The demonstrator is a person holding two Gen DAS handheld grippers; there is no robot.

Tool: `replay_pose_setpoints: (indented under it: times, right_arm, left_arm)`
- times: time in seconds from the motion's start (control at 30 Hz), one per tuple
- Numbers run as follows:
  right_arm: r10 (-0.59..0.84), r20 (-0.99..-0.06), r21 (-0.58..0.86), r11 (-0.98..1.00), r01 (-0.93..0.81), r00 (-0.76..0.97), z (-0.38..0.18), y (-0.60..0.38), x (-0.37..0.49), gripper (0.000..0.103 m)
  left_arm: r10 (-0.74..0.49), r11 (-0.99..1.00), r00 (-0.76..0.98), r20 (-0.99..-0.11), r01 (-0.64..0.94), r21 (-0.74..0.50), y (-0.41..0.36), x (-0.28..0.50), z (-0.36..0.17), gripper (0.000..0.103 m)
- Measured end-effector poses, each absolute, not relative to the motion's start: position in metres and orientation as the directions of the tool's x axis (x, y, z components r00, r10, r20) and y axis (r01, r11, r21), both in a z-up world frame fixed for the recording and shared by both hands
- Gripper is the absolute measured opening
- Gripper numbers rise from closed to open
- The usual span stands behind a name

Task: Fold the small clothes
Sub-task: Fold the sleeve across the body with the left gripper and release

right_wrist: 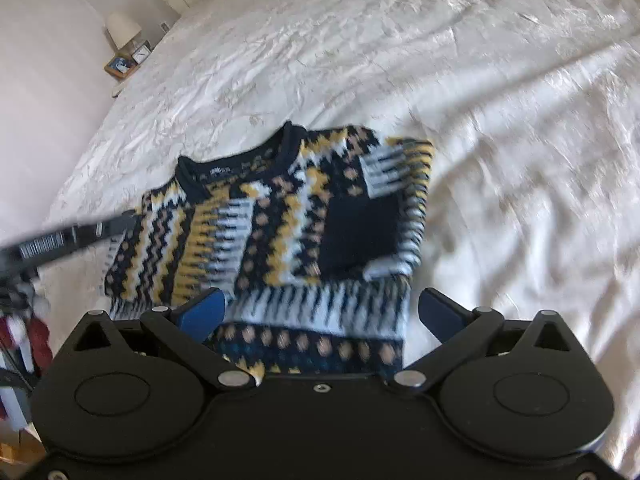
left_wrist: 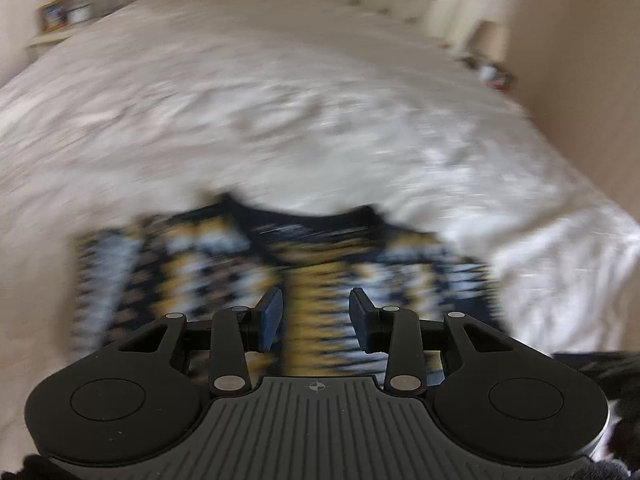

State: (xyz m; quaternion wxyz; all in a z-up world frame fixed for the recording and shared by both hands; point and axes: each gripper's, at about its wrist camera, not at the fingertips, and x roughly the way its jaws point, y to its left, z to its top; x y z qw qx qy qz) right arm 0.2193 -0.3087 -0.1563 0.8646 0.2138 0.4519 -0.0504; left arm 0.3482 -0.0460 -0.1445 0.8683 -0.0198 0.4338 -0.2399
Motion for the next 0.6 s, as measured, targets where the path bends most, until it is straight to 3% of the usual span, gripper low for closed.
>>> replay_pose_setpoints:
  times: [0.37, 0.6]
  right_arm:
    - [0.091, -0.814, 0.298, 0.913, 0.278, 0.574, -0.161, -0.293, 0.262, 0.103]
    - [0.073, -0.827, 0.256, 0.932, 0.258, 0.557, -0.171, -0.299, 0.282, 0.103]
  left_arm:
    - [-0.223, 0.968, 0.421, -0.879, 0.201, -0.15, 0.051, 0.406, -0.215, 0.035]
    - [-0.243, 0.969, 0.405, -0.881, 0.133, -0.207, 0.076, 0.409, -0.218, 0.036]
